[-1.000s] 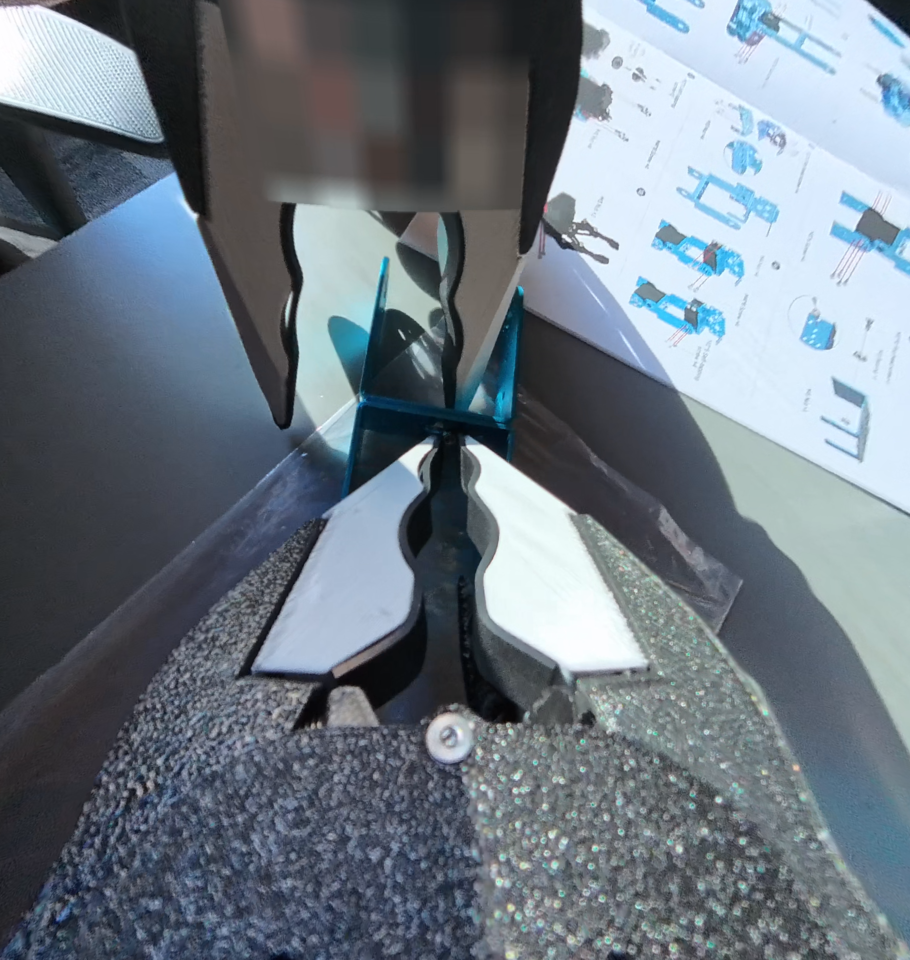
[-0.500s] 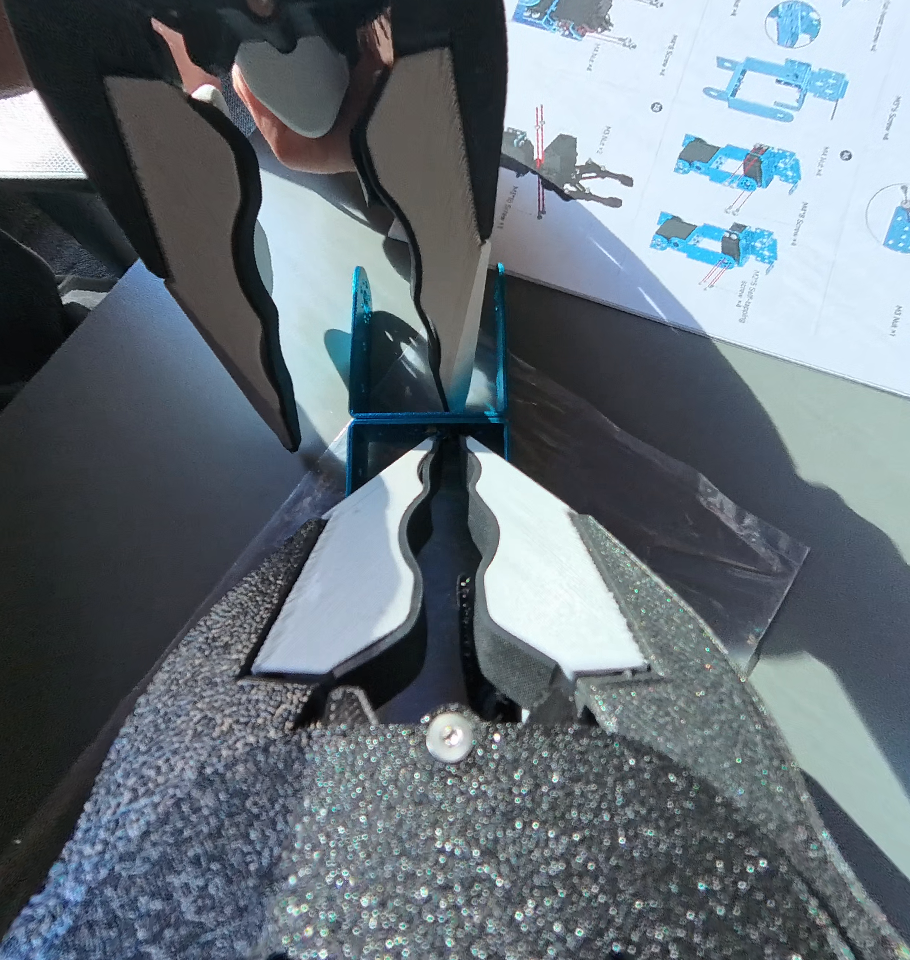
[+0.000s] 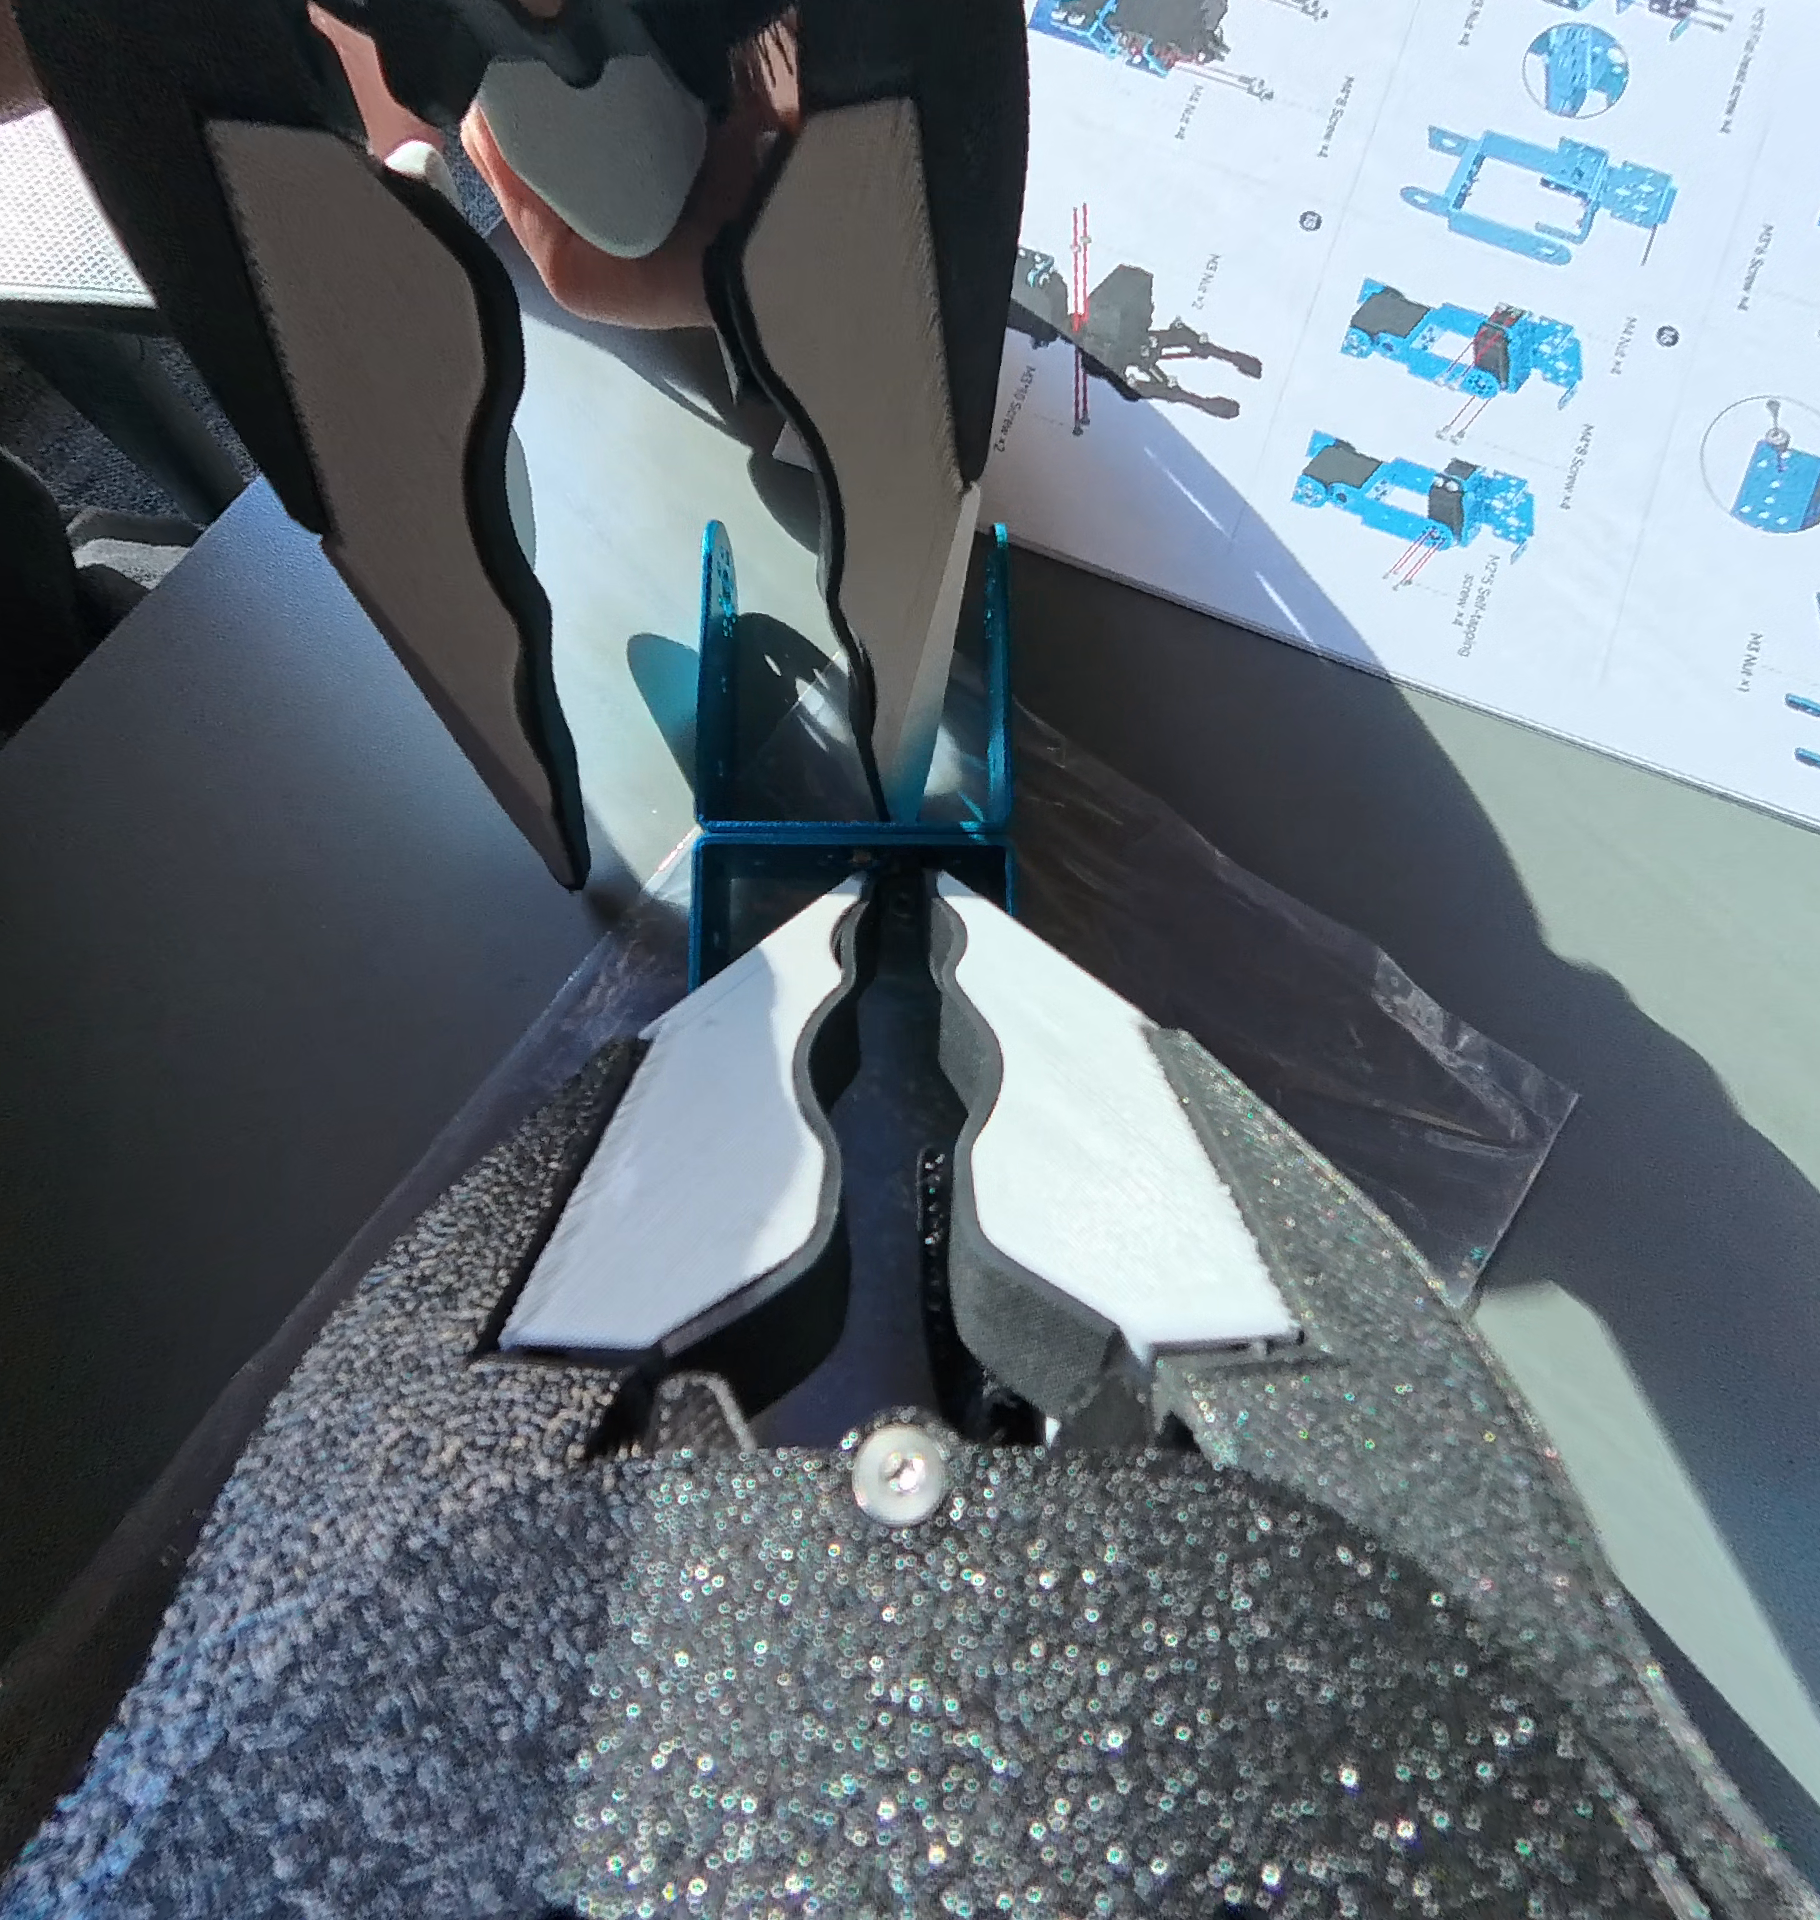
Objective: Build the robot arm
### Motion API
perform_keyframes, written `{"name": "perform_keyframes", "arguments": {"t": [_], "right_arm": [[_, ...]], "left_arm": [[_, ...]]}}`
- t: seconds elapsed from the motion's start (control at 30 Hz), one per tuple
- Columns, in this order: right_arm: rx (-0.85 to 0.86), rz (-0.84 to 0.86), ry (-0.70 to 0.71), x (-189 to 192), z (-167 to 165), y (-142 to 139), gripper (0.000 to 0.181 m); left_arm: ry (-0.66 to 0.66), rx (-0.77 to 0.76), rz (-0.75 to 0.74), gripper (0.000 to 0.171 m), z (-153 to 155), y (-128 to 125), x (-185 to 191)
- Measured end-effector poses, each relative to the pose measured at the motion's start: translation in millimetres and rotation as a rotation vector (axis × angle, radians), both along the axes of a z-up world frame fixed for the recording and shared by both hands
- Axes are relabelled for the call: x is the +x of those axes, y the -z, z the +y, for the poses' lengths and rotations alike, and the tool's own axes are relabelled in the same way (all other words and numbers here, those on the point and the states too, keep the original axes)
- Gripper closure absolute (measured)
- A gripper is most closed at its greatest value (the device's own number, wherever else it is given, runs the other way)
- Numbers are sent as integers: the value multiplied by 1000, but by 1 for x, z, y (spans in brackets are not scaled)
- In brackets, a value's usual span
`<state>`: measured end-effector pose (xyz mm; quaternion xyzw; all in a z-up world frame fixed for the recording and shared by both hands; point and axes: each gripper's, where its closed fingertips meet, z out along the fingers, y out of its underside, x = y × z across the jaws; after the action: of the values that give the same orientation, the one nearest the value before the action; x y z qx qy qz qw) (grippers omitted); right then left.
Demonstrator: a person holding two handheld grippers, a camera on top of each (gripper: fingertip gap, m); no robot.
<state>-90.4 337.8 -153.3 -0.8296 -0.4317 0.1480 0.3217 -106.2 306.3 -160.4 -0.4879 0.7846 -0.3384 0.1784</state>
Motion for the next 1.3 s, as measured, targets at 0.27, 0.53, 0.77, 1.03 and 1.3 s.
{"name": "perform_keyframes", "arguments": {"t": [0.27, 0.53, 0.77, 1.03, 1.3], "right_arm": [[5, -30, -19, 12, -8, -4, 174], [-17, 5, -22, 24, -21, -16, 172], [72, 137, 231, 82, -59, -36, 168], [343, 458, 545, 111, -128, -74, 151], [530, 334, 555, 103, -173, -77, 161]], "left_arm": [[-4, -13, -23, 114, 0, -4, 0], [-29, 1, -23, 113, 6, -8, -8], [-315, -126, -144, 114, 23, -36, -48], [-562, -271, -412, 118, -29, -65, -68], [-715, -215, -485, 131, -57, -55, -70]]}}
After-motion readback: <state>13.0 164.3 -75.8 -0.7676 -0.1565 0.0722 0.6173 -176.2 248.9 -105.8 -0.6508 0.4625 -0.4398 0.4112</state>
